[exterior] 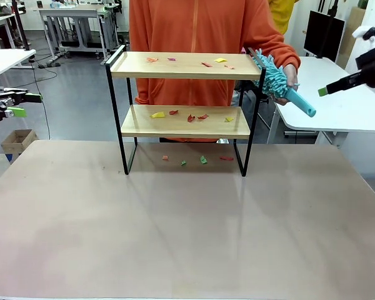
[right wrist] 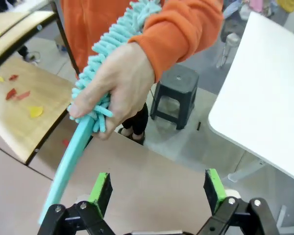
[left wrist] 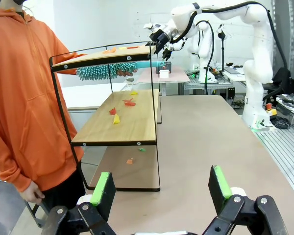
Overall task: Clean the shelf.
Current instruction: Pick up the Duster handed by the human.
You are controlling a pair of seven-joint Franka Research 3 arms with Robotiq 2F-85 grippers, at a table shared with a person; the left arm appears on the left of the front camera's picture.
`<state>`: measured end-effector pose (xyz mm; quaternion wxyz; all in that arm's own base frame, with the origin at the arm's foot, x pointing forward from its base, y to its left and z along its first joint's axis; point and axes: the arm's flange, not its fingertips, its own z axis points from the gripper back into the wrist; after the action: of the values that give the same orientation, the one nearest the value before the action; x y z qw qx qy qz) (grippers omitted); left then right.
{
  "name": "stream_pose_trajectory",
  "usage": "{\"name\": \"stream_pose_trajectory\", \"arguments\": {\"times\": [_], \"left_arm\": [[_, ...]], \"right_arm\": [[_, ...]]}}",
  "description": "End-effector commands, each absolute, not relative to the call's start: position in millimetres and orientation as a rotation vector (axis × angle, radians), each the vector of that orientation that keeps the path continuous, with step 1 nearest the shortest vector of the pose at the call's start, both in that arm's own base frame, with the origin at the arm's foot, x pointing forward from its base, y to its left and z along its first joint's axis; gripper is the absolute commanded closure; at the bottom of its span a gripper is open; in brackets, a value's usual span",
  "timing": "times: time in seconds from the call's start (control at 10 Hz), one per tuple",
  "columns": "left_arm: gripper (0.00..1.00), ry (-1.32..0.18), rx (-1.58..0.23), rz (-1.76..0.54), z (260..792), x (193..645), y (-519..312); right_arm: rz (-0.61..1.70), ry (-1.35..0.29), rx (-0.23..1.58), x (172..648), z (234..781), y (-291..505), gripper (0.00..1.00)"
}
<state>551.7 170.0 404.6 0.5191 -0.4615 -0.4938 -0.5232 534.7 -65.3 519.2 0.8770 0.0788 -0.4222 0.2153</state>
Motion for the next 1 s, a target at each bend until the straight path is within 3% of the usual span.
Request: {"name": "stream_pose_trajectory", "arguments": {"times": [0.0, 0.5, 0.9], "left_arm": [[0.0, -1.18, -1.103, -1.258, 406.9, 549.0, 166.9], [0.0, -1.18, -1.103, -1.258, 406.9, 549.0, 166.9], [0.0, -1.18, -1.103, -1.258, 406.9, 549.0, 166.9]], "right_arm": [[0.412, -0.797, 0.137, 517.0, 553.2, -34.3, 0.0], [0.317, -0.729, 0.109, 492.9, 569.5, 6.4, 0.0], [0.303, -0.673, 0.119, 490.2, 547.4, 27.4, 0.0]]}}
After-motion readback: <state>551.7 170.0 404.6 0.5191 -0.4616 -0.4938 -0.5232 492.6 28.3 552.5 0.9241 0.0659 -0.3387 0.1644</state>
